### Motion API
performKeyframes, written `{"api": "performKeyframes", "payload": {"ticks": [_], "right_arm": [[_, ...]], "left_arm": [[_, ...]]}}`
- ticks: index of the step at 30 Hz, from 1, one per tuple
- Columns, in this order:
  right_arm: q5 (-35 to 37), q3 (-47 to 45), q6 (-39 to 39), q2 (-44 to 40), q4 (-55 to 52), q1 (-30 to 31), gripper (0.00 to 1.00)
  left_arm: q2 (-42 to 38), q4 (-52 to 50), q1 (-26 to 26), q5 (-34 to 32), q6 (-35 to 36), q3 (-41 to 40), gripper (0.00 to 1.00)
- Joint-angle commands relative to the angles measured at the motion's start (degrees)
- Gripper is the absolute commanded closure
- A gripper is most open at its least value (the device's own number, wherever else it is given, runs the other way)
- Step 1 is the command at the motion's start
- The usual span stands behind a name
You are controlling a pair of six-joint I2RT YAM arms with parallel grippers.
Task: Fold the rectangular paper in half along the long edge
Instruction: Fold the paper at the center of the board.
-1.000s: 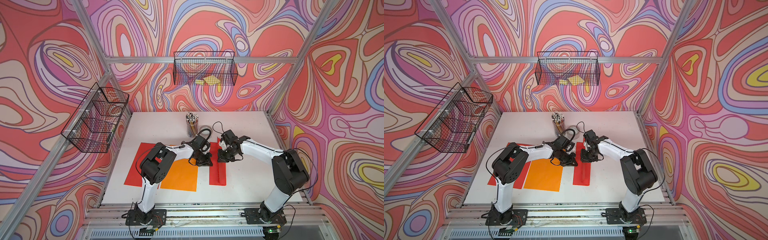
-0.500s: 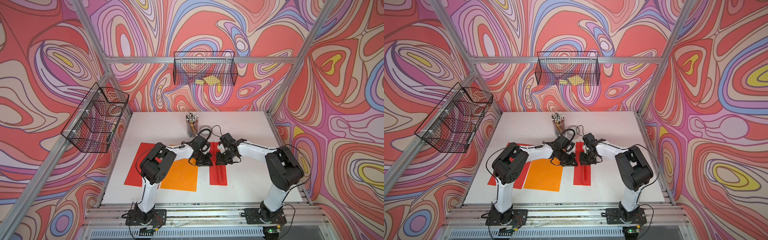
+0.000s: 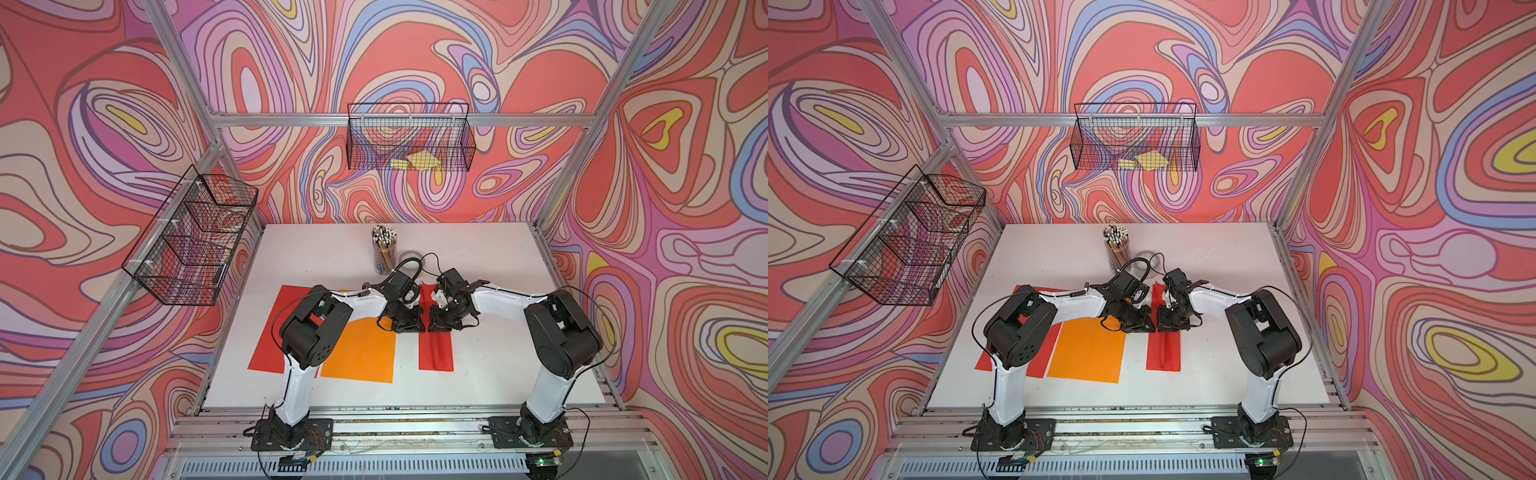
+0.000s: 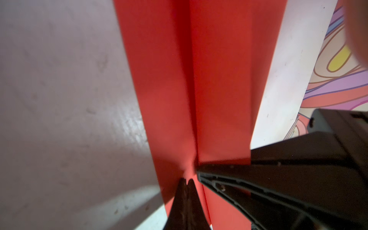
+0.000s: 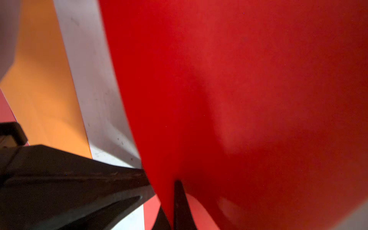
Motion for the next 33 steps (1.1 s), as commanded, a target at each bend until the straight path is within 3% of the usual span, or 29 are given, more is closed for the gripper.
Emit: {"api": "performKeyframes", "payload": {"ticks": [1, 7, 13, 15, 20, 25, 33], "right_arm": [[-0.77, -0.91, 0.95, 0.10, 1.55, 0.37, 1.00], [-0.92, -1.72, 1.96, 0.56, 2.85, 0.38, 1.00], [-1.71, -3.34, 2.64, 0.41, 4.66, 0.37, 0.70], [-1.91, -3.90, 2.79, 0.05, 5.20, 0.34, 0.65], [-2.93, -4.82, 3.13, -0.14, 6.45, 0.34, 0.63], [-3.74, -6.10, 3.67, -0.23, 8.17, 0.38, 0.53], [-6.47, -7.52, 4.44, -0.50, 11.87, 0.35, 0.50]], "left_arm": [[1.87, -2.58, -0.37, -3.29, -0.29, -1.70, 1.00], [1.53, -2.71, -0.38, -3.39, -0.33, -2.04, 1.00], [1.54, -3.01, -0.41, -3.42, -0.33, -1.96, 1.00], [1.52, -3.03, -0.38, -3.43, -0.33, -1.96, 1.00], [0.46, -2.89, -0.37, -3.79, -0.15, -2.44, 1.00], [-2.32, 1.68, 0.39, -2.85, -1.76, -5.26, 1.00], [-2.13, 2.77, 1.29, -2.27, -2.24, -6.77, 1.00]]}}
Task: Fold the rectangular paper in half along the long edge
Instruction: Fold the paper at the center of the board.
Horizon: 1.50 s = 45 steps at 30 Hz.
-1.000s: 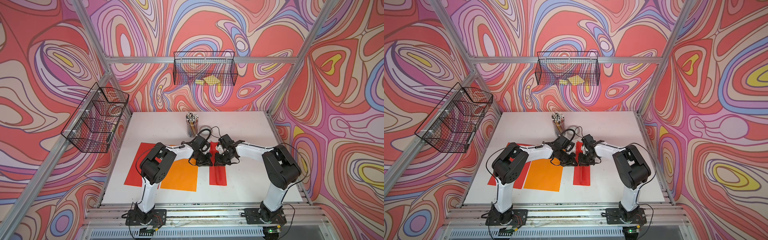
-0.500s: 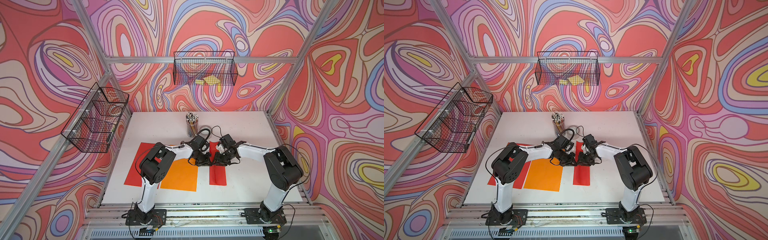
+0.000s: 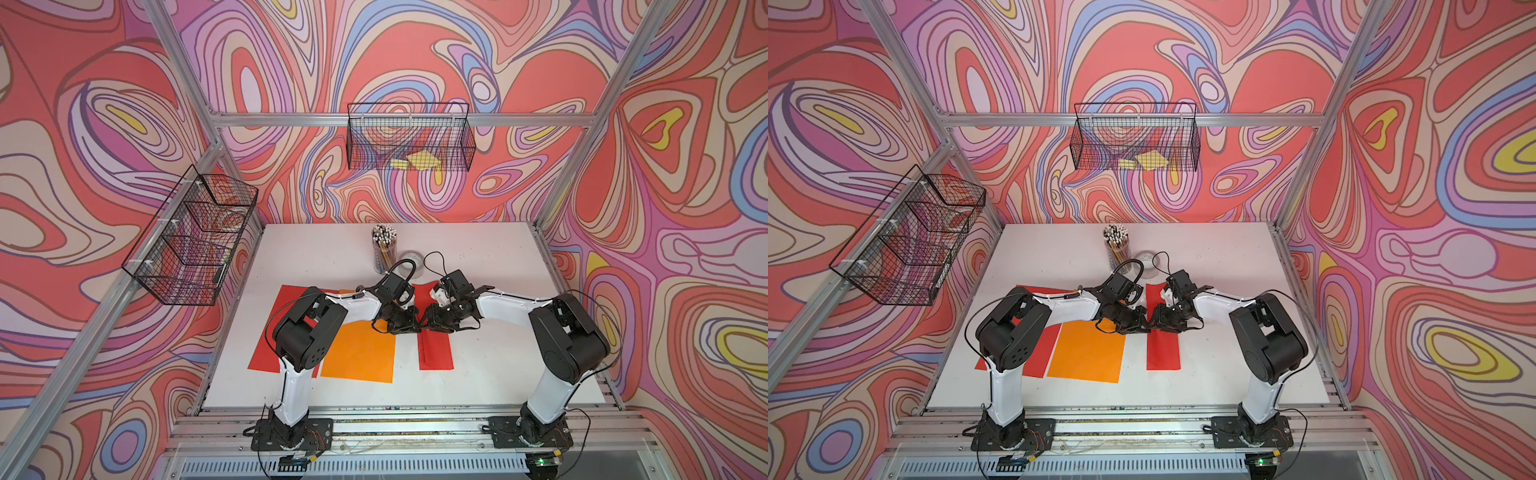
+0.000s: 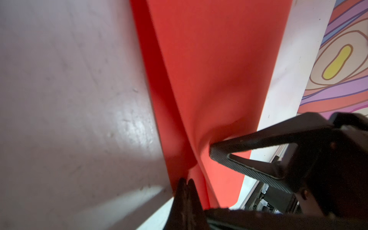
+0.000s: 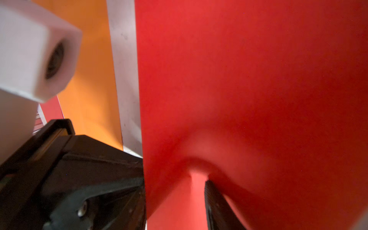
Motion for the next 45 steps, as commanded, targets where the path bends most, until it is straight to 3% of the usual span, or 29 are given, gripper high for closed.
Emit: {"api": "performKeyframes", "payload": {"ticks": [1, 14, 17, 23, 25, 35, 45], "right_arm": [[-0.07, -2.62, 0.64, 1.94, 1.84, 0.90, 0.50], [-2.63, -5.37, 3.72, 1.89, 8.15, 0.78, 0.45], [-2.25, -5.58, 3.98, 2.65, 8.20, 0.81, 0.52], [-2.03, -5.74, 4.26, 3.69, 8.38, 0.77, 0.76], [-2.04, -5.58, 4.16, 4.02, 8.35, 0.80, 0.78], [3.14, -4.18, 2.73, 3.79, 2.79, 0.68, 0.76], [3.92, -3.72, 2.52, 4.63, 1.79, 0.68, 0.76]], "left_arm": [[0.47, -1.18, 0.10, -2.40, -0.38, -1.96, 1.00], [-1.45, -0.30, 2.31, -2.47, -0.73, -5.09, 1.00], [-1.49, -1.38, 2.31, -3.03, -0.31, -4.82, 1.00], [-2.39, -3.37, 2.49, -4.20, 0.59, -4.54, 1.00], [-2.38, -3.45, 2.49, -4.22, 0.59, -4.49, 1.00], [-3.16, -7.41, 2.58, -5.61, 2.07, -3.58, 1.00], [-4.45, -10.22, 2.91, -7.54, 2.93, -3.45, 1.00]]}}
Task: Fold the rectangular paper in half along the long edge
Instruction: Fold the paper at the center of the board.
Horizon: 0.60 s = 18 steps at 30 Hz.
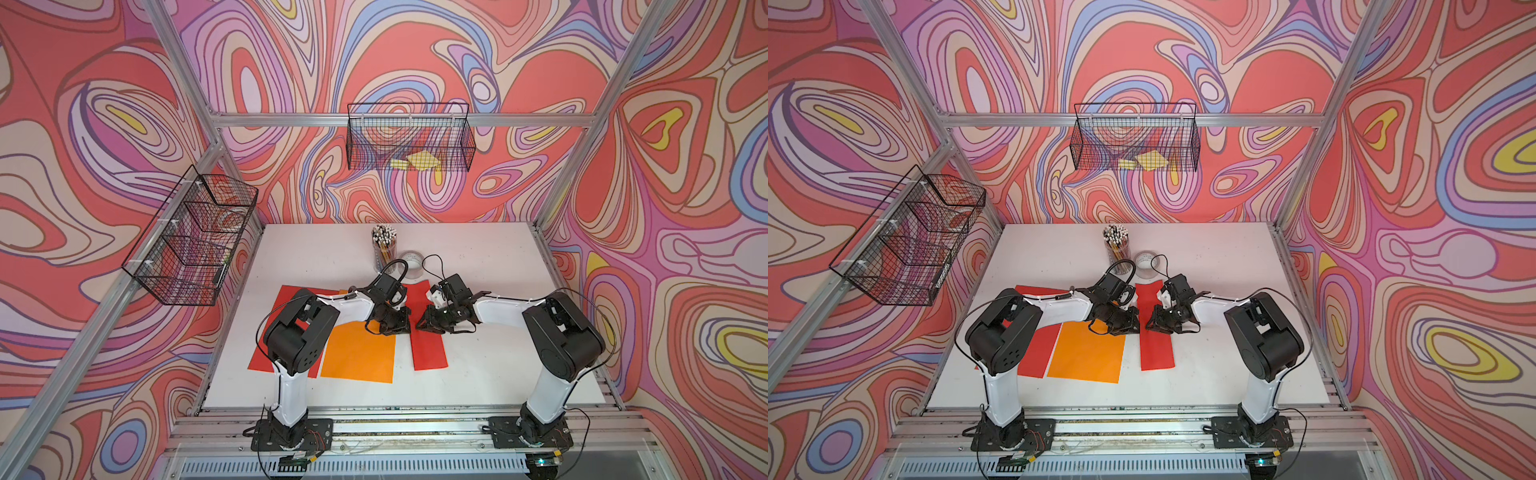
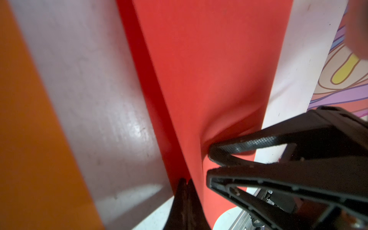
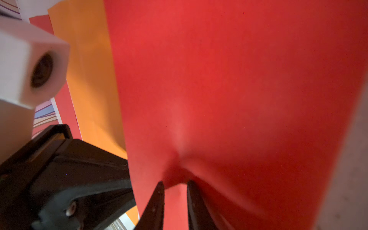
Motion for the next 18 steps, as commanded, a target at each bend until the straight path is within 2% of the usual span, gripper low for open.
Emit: {"api": "performKeyframes", "payload": {"ticks": [1, 8, 18], "right_arm": [[5.79, -1.22, -0.85, 3.26, -6.03, 0.00, 0.76], [5.58, -1.29, -1.32, 4.64, -5.87, 0.00, 0.76], [4.64, -1.57, -1.60, 5.04, -4.99, 0.00, 0.76]], "left_arm": [[-1.53, -7.90, 0.89, -5.31, 1.47, -0.44, 1.00], [-6.61, -9.74, 2.50, -6.18, 1.95, -1.45, 1.00], [-7.17, -8.38, 2.59, -3.69, 0.34, 1.71, 1.00]]}}
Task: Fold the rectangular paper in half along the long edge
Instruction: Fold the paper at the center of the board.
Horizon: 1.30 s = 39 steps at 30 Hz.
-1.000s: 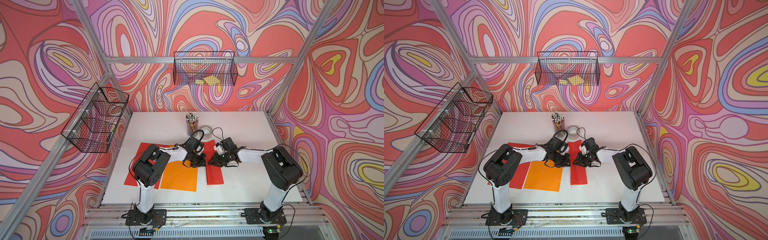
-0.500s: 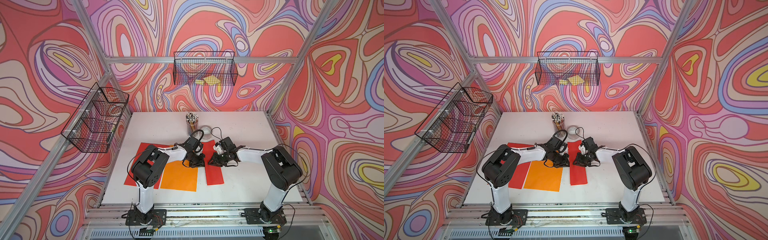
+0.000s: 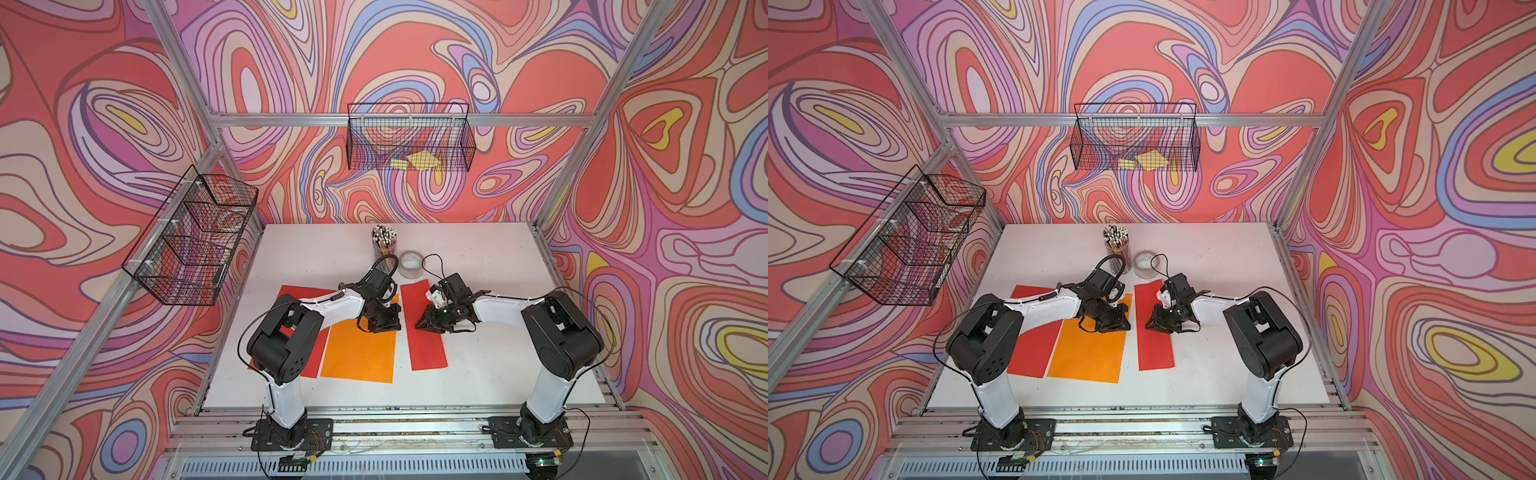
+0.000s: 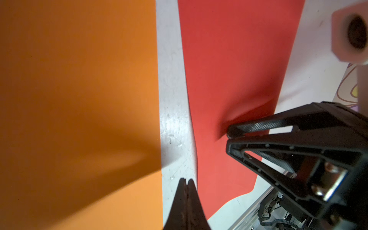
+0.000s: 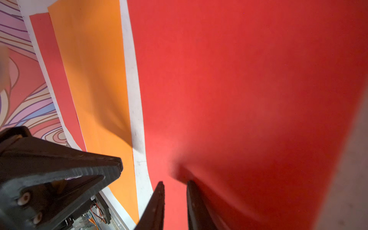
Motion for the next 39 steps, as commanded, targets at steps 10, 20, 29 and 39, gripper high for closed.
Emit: {"api": "performKeyframes", "payload": {"ticks": [10, 20, 29, 39], "right_arm": [[5.31, -2.62, -1.19, 3.79, -4.46, 0.03, 0.76], [5.23, -2.69, -1.32, 3.07, -4.80, 0.03, 0.76], [5.07, -2.20, -1.67, 1.77, -5.68, 0.03, 0.76], [4.87, 1.17, -1.76, -2.34, -9.42, 0.03, 0.72]], "left_arm": [[6.07, 2.35, -0.87, 3.66, -2.55, 6.88, 1.00], [8.63, 2.95, -1.04, 3.57, -2.45, 6.72, 1.00], [10.32, 4.77, -1.13, 3.99, -3.13, 5.52, 1.00], [11.38, 7.04, -1.40, 4.48, -3.86, 4.25, 1.00]]}}
